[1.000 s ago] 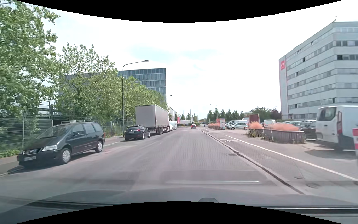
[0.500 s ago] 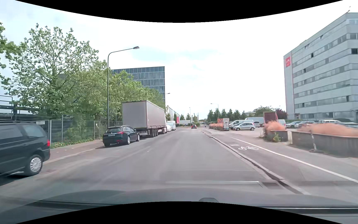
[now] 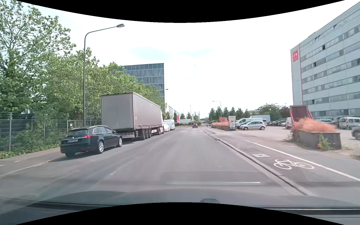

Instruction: Follow the waypoints while adhering to traffic rules and regulations

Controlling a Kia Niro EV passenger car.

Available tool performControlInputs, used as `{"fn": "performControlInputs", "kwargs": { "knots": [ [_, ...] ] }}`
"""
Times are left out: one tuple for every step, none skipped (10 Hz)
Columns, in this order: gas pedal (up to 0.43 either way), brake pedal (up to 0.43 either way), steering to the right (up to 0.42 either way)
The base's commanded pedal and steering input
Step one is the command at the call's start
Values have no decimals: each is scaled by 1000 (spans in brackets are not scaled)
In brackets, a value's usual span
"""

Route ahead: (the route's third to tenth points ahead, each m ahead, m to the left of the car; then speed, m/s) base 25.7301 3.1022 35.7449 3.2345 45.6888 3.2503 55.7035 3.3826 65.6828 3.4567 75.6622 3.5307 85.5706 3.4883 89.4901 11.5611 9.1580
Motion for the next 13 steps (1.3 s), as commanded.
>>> {"fn": "performControlInputs", "kwargs": {
  "knots": [
    [98,0,-4],
    [98,0,-4],
    [98,0,-4],
    [98,0,-4],
    [118,0,-4],
    [130,0,-4],
    [130,0,-2],
    [130,0,-2],
    [130,0,-2],
    [130,0,-2],
    [130,0,-2],
    [130,0,-2],
    [130,0,-2]
  ]
}}
